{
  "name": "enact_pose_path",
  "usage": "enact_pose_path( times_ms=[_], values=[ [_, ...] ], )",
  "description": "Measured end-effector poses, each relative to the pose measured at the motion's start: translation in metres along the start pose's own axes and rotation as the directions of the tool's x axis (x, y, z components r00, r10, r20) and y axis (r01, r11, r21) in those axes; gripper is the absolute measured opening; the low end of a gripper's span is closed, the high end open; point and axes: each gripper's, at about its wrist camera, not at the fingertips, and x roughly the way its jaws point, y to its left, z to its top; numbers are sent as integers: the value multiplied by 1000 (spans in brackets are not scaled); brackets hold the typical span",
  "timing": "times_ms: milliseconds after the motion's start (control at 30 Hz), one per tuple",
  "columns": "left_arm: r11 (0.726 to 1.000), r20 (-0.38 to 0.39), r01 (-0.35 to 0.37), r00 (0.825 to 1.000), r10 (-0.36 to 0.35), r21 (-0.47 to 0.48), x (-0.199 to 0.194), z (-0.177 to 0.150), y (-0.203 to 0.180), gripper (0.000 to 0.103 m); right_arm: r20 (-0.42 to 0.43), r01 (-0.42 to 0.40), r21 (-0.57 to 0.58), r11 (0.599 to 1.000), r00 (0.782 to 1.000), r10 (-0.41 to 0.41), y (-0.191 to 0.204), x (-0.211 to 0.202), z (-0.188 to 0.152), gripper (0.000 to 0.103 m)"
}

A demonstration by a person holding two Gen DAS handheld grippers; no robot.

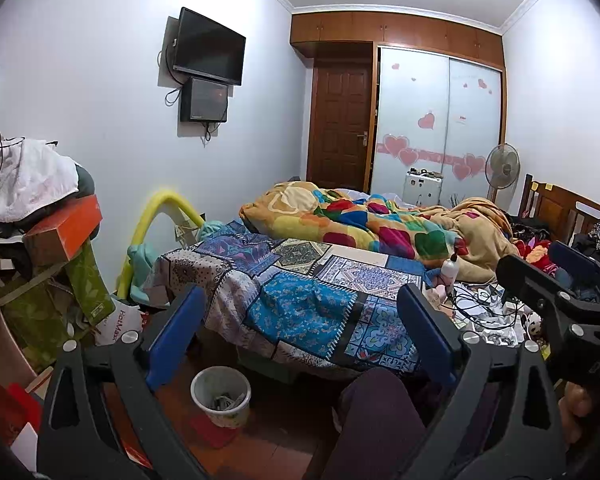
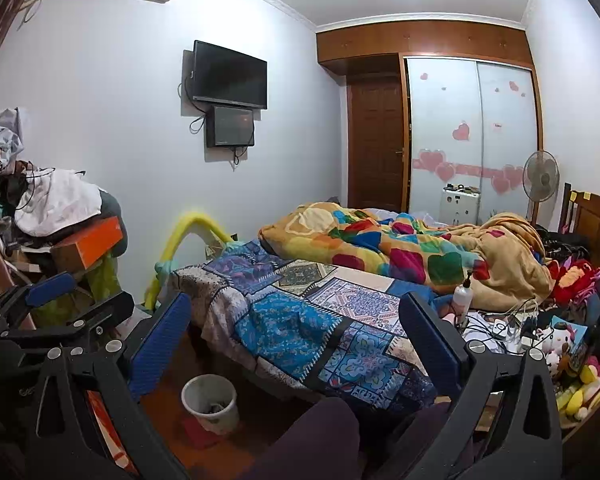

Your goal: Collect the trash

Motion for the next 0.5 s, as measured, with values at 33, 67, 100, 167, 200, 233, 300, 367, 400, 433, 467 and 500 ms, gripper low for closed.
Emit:
enact_pose_path(
  times_ms=[33,67,100,167,200,233,300,367,400,433,467,500],
  values=[
    [1000,2,0,1000,0,1,-1,0,0,99,1,2,2,1000,1000,-2,2,0,0,103],
    [1000,4,0,1000,0,3,-2,1,-1,99,1,2,2,1000,1000,-2,2,0,0,103],
    [1000,7,0,1000,0,4,-3,1,-1,99,1,2,2,1000,1000,-2,2,0,0,103],
    [1000,9,1,1000,-1,7,-4,1,-3,100,2,2,2,1000,1000,-2,2,-1,0,103],
    [1000,10,2,1000,-2,10,-4,2,-4,100,2,5,3,1000,1000,-5,3,-1,1,103],
    [1000,10,1,1000,-1,11,-3,2,-4,100,4,6,4,1000,1000,-6,4,-2,1,103],
    [1000,11,0,1000,0,12,-4,2,-5,100,4,9,7,1000,1000,-9,4,-3,2,103],
    [1000,10,1,1000,-1,10,-3,2,-5,100,4,9,9,1000,1000,-9,4,-3,2,103],
    [1000,10,1,1000,-1,10,-4,2,-5,100,3,9,9,1000,1000,-9,4,-3,2,103],
    [1000,10,2,1000,-2,9,-4,2,-5,100,4,11,9,1000,1000,-11,4,-3,2,103],
    [1000,10,2,1000,-2,10,-4,2,-5,100,2,12,11,1000,1000,-12,4,-4,2,103],
    [1000,11,1,1000,-1,10,-4,2,-5,100,2,12,11,1000,1000,-12,4,-4,2,103]
  ],
)
